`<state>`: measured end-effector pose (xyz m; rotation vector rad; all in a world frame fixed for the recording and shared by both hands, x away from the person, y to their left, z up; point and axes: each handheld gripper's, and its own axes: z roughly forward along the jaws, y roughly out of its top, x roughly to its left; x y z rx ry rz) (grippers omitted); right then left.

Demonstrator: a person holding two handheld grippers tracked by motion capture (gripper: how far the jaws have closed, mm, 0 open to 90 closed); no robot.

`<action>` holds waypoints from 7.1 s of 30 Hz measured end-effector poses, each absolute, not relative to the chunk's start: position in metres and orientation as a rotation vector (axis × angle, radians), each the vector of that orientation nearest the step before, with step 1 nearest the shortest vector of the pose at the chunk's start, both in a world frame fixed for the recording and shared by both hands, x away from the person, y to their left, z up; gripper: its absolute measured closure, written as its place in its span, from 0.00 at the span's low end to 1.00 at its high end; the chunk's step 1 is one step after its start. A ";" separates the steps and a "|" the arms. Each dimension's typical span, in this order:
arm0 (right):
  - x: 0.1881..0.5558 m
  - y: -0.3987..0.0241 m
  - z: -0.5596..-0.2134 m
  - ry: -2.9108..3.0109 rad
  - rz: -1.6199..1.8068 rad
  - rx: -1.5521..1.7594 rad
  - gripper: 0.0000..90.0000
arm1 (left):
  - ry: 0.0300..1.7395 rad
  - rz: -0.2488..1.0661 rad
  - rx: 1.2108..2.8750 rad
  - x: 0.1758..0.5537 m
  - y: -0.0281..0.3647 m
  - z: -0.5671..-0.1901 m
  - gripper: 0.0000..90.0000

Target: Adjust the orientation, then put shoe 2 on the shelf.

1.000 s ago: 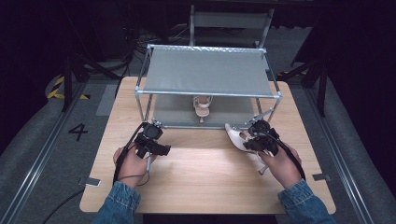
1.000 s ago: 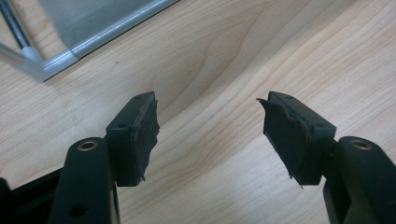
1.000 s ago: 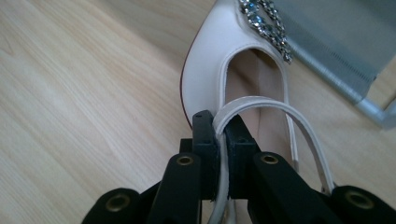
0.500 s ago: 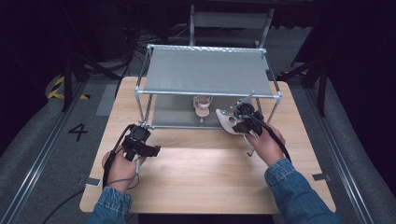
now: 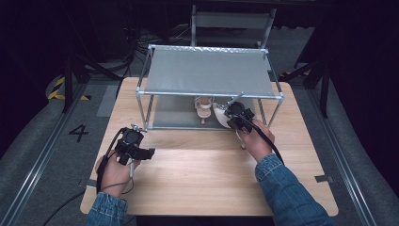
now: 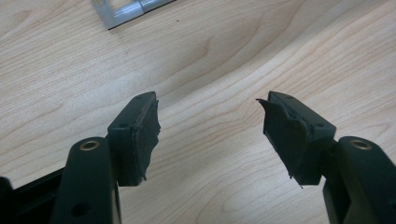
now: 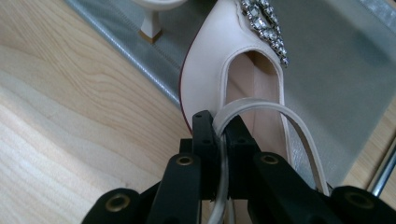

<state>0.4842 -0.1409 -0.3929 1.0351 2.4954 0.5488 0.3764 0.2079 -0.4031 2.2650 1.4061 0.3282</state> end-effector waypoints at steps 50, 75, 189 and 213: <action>0.400 -0.237 -0.394 2.425 0.799 1.364 0.54 | 1.344 0.295 2.323 0.408 0.189 -0.394 0.38; 0.426 -0.220 -0.449 2.427 0.936 1.377 0.86 | 1.373 0.309 2.323 0.398 0.199 -0.399 0.37; 0.411 -0.295 -0.384 2.427 0.864 1.461 0.46 | 1.421 0.277 2.353 0.393 0.230 -0.396 0.30; 0.404 -0.367 -0.423 2.496 0.675 1.500 0.42 | 1.482 0.148 2.485 0.396 0.259 -0.419 0.29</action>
